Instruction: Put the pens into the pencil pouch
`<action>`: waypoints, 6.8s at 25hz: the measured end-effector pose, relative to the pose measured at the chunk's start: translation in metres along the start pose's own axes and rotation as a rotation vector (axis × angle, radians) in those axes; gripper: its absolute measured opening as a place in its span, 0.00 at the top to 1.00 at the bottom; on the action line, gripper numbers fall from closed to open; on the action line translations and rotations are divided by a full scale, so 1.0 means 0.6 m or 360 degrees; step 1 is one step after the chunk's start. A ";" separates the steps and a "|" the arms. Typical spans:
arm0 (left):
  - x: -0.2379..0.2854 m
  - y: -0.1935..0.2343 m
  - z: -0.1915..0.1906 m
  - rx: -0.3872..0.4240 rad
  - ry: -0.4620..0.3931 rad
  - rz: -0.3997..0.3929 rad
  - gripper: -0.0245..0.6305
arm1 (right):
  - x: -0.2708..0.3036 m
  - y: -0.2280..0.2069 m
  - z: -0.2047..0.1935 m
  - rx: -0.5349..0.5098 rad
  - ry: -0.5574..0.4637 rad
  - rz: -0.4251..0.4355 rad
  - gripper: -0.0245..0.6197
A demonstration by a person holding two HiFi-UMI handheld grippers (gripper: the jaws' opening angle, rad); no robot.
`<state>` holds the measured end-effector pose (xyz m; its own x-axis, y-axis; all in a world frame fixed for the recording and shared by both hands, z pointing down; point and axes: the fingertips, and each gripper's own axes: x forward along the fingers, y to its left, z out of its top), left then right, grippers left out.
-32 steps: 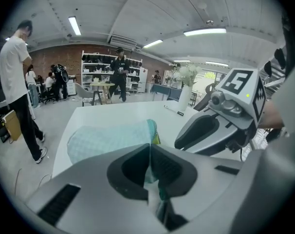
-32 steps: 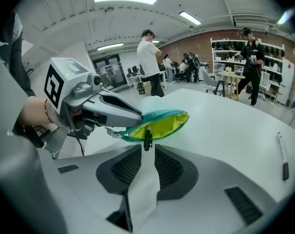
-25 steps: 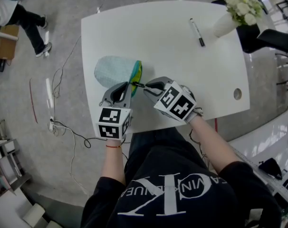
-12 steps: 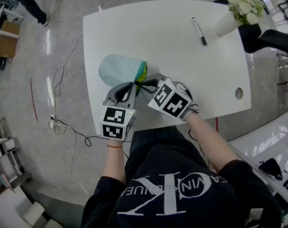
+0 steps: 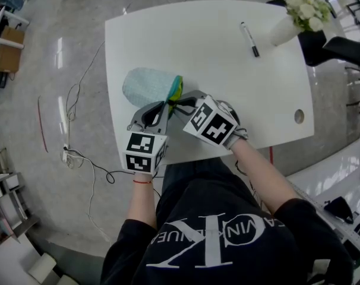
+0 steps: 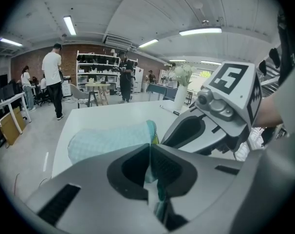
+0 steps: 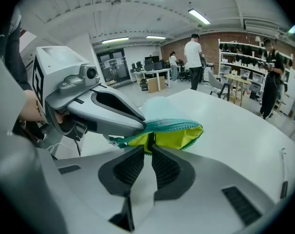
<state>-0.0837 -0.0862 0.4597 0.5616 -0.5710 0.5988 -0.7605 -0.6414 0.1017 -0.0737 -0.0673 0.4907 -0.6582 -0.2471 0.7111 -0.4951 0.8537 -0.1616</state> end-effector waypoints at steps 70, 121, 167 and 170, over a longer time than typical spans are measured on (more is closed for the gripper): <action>0.048 0.053 0.023 -0.0194 0.0002 0.0416 0.95 | -0.222 -0.517 -0.229 0.0755 -0.0037 -0.0891 0.82; 0.013 0.102 0.020 -0.0269 -0.0067 0.0457 0.95 | -0.072 -0.112 -0.018 0.0042 0.0029 0.0208 0.84; 0.017 0.045 0.014 -0.0283 -0.0119 0.0276 0.95 | -0.022 -0.079 -0.049 0.0110 0.0036 0.0135 0.84; 0.015 0.044 0.014 -0.0282 -0.0121 0.0277 0.95 | -0.018 -0.080 -0.042 0.0091 0.0027 0.0116 0.87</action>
<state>-0.0959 -0.1124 0.4607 0.4353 -0.7061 0.5586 -0.8892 -0.4342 0.1440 -0.0284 -0.0940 0.5080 -0.6843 -0.1773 0.7073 -0.4782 0.8414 -0.2518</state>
